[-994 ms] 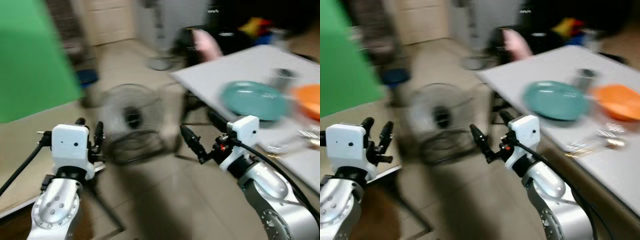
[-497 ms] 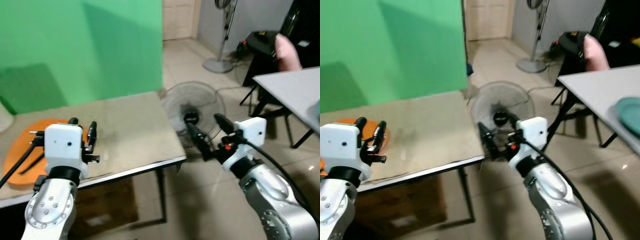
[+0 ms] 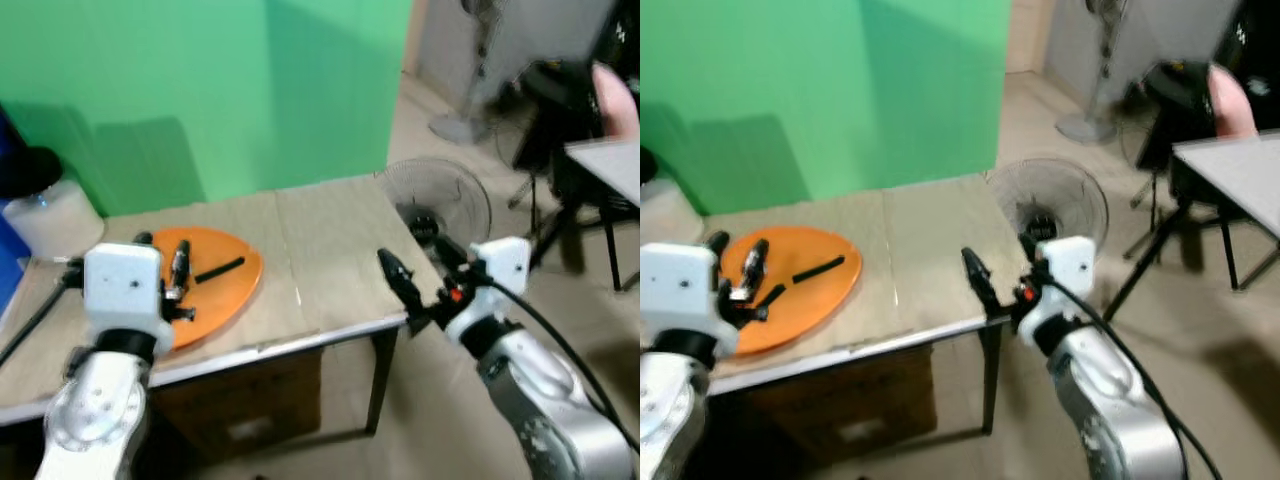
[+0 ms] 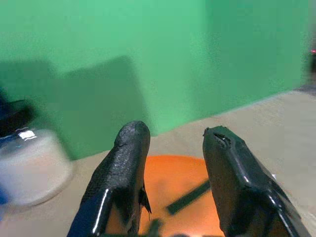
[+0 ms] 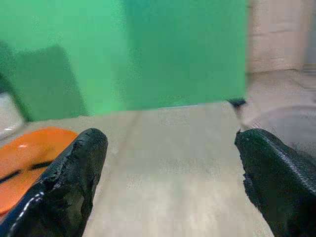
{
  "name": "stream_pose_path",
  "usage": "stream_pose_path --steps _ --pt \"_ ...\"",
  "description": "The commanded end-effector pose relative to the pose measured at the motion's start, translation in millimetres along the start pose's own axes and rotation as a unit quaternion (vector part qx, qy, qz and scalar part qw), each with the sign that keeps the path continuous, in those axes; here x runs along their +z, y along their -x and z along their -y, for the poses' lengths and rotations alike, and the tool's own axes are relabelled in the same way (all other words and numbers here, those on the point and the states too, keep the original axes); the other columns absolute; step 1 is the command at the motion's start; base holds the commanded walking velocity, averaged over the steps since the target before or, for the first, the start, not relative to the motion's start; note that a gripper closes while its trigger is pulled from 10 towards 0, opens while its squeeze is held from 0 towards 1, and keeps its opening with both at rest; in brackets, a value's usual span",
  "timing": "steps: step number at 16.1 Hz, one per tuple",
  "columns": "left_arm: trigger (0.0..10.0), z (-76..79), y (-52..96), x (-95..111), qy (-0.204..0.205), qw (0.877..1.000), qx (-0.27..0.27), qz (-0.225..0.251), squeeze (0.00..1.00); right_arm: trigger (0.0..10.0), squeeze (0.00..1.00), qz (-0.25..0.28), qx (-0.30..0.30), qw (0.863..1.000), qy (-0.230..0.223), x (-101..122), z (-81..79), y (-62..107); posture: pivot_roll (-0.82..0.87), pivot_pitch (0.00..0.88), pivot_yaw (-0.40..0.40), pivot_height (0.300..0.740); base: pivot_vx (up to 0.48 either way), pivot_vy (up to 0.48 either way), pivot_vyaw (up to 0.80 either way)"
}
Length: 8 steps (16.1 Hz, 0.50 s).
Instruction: Setting the table
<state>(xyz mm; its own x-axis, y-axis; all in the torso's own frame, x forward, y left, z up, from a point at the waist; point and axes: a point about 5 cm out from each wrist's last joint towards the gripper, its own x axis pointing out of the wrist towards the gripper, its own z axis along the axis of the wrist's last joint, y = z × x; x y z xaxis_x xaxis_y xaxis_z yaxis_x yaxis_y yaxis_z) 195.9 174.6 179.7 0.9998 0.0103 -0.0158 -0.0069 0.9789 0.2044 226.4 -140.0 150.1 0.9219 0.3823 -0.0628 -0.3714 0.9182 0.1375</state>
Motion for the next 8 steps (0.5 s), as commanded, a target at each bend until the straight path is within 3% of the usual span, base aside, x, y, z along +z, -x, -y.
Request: stream_pose_path --steps 1,8 --pt "10.0 -3.4 0.6 1.2 -0.007 1.000 0.003 0.000 0.00 10.0 0.00 -0.001 0.000 1.000 -0.004 1.0 -0.8 -0.9 -0.04 0.000 0.066 0.740 0.000 0.330 -0.80" --pt "10.0 -2.7 2.1 0.8 -0.007 1.000 -0.003 -0.003 0.00 10.0 0.00 -0.006 0.009 1.000 -0.007 -0.1 -2.0 -2.4 -0.02 0.000 0.057 0.740 0.000 0.326 -0.75"
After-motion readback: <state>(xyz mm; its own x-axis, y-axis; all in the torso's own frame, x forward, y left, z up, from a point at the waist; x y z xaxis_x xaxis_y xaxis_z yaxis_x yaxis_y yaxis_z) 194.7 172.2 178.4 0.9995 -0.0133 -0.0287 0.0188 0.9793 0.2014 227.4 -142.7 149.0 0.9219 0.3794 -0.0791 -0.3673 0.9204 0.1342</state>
